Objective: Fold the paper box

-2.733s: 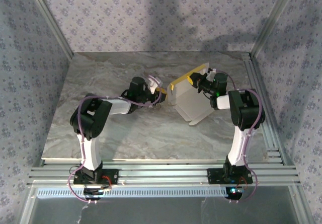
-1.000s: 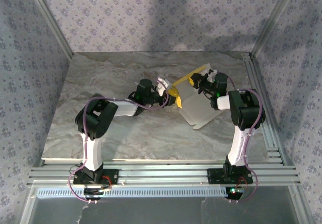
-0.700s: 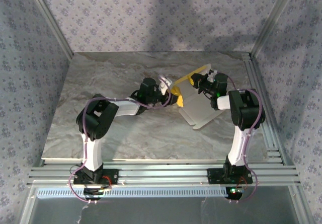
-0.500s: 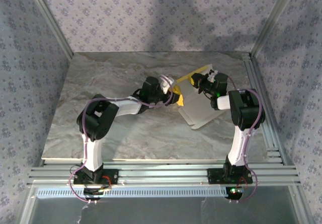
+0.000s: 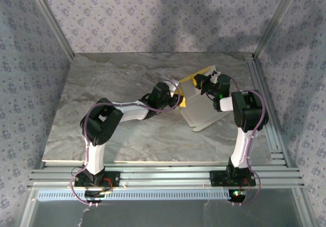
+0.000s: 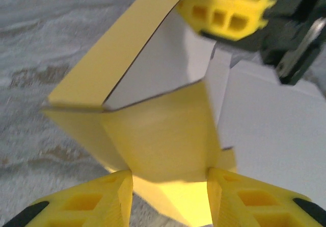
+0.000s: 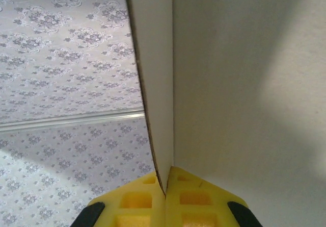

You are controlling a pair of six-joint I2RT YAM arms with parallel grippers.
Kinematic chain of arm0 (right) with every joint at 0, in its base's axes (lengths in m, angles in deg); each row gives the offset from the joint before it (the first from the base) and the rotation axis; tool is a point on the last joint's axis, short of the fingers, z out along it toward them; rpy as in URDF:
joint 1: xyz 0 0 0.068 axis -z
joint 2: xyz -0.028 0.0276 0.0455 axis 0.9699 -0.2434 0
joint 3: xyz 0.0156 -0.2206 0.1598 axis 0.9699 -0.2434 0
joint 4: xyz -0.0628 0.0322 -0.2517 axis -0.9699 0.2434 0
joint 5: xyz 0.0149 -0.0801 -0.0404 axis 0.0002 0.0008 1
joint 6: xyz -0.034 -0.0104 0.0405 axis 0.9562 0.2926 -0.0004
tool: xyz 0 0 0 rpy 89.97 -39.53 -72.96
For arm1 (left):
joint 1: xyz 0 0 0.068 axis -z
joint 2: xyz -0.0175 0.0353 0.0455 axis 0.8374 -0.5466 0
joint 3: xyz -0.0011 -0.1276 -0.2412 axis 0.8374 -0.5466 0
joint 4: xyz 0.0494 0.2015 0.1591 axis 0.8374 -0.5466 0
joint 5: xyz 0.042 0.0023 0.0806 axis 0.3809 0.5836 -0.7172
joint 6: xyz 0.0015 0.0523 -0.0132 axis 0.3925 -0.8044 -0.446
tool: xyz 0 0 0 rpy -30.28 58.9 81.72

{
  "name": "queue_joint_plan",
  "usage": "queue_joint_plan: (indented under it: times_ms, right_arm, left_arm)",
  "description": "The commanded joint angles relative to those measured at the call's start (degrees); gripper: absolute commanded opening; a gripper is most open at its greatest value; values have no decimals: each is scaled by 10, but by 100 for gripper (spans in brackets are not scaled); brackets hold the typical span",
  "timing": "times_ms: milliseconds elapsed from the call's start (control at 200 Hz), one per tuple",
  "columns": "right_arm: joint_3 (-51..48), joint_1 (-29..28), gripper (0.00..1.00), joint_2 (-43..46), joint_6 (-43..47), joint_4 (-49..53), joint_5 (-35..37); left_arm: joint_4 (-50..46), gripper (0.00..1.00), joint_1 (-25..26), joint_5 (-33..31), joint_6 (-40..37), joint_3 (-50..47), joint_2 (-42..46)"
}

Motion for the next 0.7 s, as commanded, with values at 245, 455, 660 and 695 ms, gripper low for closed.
queue_joint_plan:
  times_ms: [245,455,660,695]
  right_arm:
    - [0,-9,0,-6,-12,-4,-27]
    - [0,-9,0,-12,-13,-7,-26]
    - [2,-10,0,-12,-13,-7,-27]
    - [3,-10,0,-13,-14,-6,-27]
  left_arm:
    - [8,47,1,-18,57,-33,-3]
    - [63,64,-12,71,93,-50,-1]
    - [80,63,-36,114,130,-49,-3]
    - [79,63,-38,117,131,-47,-4]
